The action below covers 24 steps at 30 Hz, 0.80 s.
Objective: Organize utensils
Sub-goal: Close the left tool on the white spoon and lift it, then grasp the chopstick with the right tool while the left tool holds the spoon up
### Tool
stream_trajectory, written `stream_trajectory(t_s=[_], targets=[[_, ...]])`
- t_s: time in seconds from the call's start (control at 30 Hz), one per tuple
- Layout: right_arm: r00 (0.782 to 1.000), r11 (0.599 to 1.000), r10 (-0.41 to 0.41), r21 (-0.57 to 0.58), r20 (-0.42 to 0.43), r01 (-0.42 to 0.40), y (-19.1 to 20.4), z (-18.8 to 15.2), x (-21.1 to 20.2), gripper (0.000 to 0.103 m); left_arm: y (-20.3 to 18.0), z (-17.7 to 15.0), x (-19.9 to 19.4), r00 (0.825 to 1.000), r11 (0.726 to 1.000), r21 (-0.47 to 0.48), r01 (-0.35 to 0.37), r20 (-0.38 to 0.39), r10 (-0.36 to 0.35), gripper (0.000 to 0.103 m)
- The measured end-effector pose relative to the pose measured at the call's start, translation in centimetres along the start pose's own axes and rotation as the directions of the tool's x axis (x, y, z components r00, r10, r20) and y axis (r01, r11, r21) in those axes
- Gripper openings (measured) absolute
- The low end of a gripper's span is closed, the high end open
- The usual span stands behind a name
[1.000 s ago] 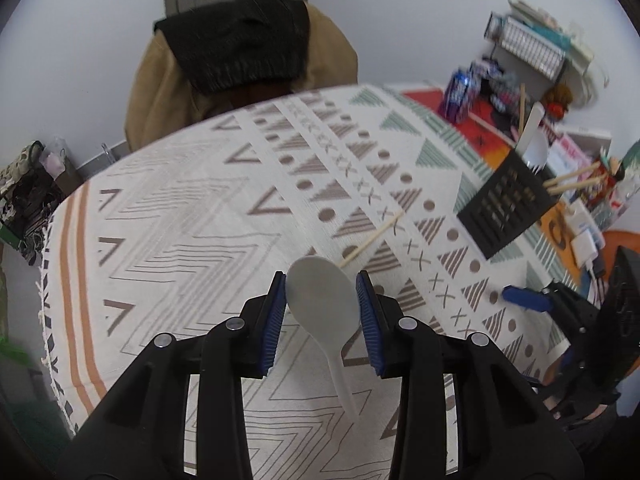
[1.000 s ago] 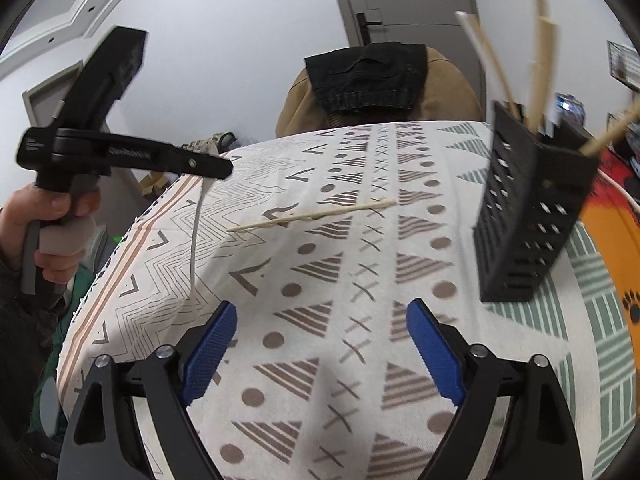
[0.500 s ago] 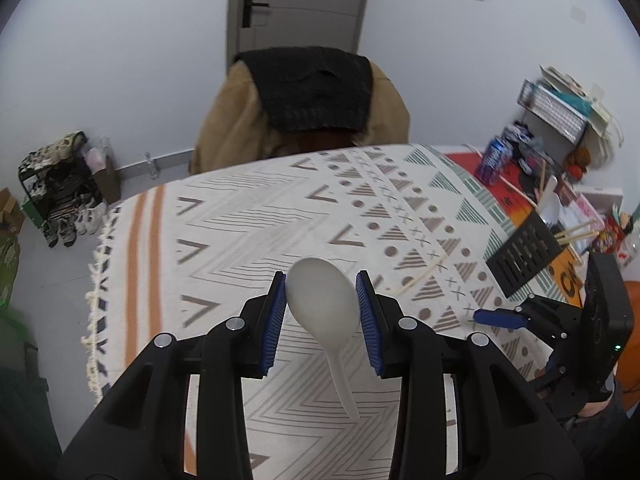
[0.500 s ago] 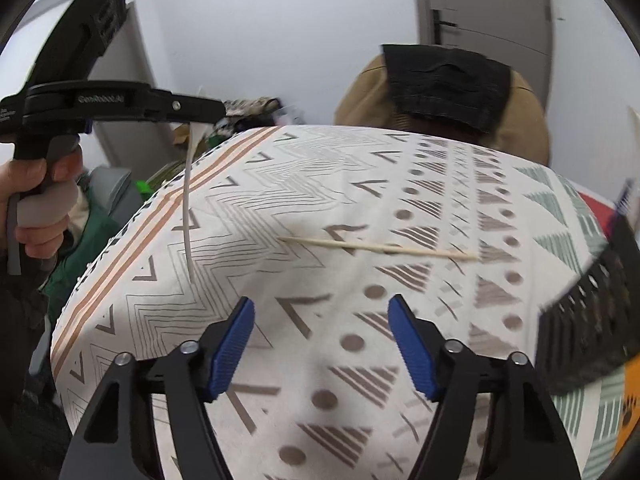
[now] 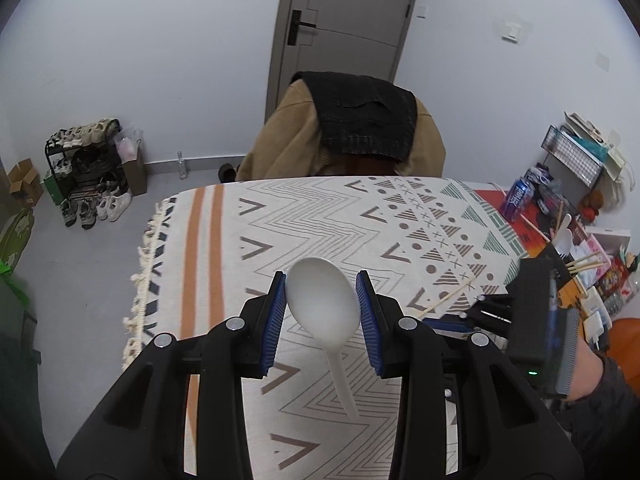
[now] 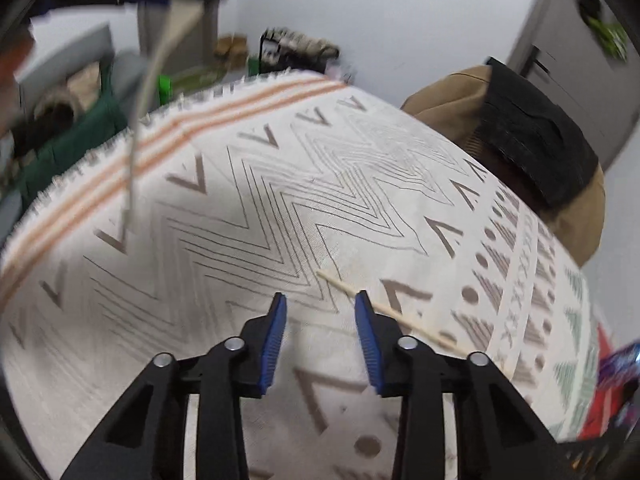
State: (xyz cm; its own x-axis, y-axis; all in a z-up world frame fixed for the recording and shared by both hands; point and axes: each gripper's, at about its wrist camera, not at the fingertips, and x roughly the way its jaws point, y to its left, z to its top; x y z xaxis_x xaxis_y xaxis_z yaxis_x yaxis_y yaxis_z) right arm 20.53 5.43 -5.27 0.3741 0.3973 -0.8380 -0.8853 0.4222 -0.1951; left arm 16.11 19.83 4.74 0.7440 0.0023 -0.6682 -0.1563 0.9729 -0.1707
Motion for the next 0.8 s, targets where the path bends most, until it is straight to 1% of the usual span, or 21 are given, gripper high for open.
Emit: stream_trajectory(t_s=[0.07,0.27,0.4,0.43,0.47,0.5,0.6,0.7,0.8], targets=[[1.000,0.999,-0.009,-0.045,-0.023,0.008,0.3,0.7,0.7,0.029,0.7,-0.2,-0.4,1.000,1.000,-0.009,-0.005,0.004,0.005,0.035],[0.992,0.991,-0.040,-0.132,-0.118,0.024,0.5,1.8,3.1,0.027,2.1,-0.6,-0.6,1.000,1.000,-0.024,-0.010,0.001,0.010,0.035],[0.992,0.982,-0.045,-0.189,-0.118,0.022,1.0,2.2,3.6,0.026,2.2,-0.4,-0.6,1.000,1.000,-0.022,-0.010,0.003,0.010,0.035],[0.992,0.980,-0.039,-0.200,-0.116,0.015,1.1,2.2,3.7,0.023,2.0,-0.3,-0.6,1.000,1.000,-0.020,-0.009,0.006,0.010,0.035],[0.993,0.979,-0.026,-0.204,-0.119,0.001,1.2,2.3,3.8,0.015,1.9,-0.2,-0.6,1.000,1.000,-0.019,-0.008,0.008,0.008,0.035],[0.992,0.977,-0.017,-0.211,-0.122,-0.009,1.4,2.3,3.8,0.012,1.8,-0.2,-0.7,1.000,1.000,-0.017,-0.006,0.010,0.006,0.035],[0.992,0.969,-0.069,-0.244,-0.102,0.043,1.9,2.2,3.6,0.009,1.1,-0.2,-0.8,1.000,1.000,-0.008,-0.005,0.014,0.005,0.035],[0.997,0.982,-0.064,-0.182,-0.052,0.054,0.9,2.1,2.2,0.007,0.6,-0.1,-0.9,1.000,1.000,0.002,-0.003,0.015,0.003,0.035],[0.997,0.993,-0.074,-0.089,0.023,0.075,-0.7,2.1,-0.3,0.007,0.1,0.1,-1.0,1.000,1.000,0.006,0.002,0.021,-0.002,0.035]])
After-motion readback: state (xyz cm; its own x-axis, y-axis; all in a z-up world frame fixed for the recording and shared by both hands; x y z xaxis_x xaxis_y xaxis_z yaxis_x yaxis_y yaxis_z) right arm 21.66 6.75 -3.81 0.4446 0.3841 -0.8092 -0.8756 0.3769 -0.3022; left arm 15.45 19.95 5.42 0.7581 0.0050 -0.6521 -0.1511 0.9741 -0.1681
